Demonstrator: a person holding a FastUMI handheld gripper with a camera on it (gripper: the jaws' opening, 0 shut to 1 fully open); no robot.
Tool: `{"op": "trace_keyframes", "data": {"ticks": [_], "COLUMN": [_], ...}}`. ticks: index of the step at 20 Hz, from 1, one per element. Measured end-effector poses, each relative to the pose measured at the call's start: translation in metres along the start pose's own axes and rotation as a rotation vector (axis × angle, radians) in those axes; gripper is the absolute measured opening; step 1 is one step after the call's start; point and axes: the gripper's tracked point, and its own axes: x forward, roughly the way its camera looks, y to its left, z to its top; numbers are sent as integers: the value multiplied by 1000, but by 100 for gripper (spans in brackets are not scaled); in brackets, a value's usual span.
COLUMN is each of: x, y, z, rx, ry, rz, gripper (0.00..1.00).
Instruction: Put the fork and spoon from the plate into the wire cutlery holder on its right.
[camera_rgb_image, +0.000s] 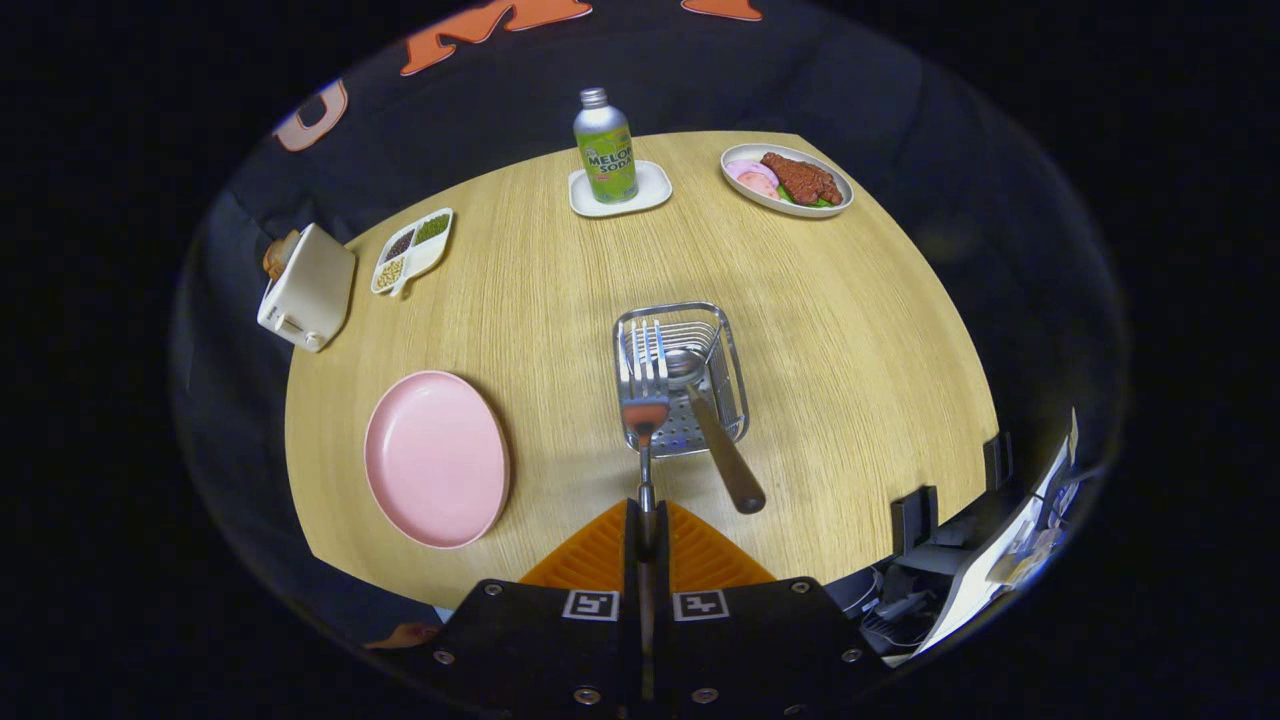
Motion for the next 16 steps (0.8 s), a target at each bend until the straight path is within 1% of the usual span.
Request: {"op": "trace_keyframes", "data": {"ticks": [5, 8, 12, 16], "x": [6, 11, 7, -4], "y": [-8, -9, -8, -2], "z": [4, 12, 30, 52], "rx": [-27, -22, -18, -6], "ry": [37, 29, -23, -114], "rz": [6, 16, 32, 56], "gripper": [7, 8, 10, 13]}}
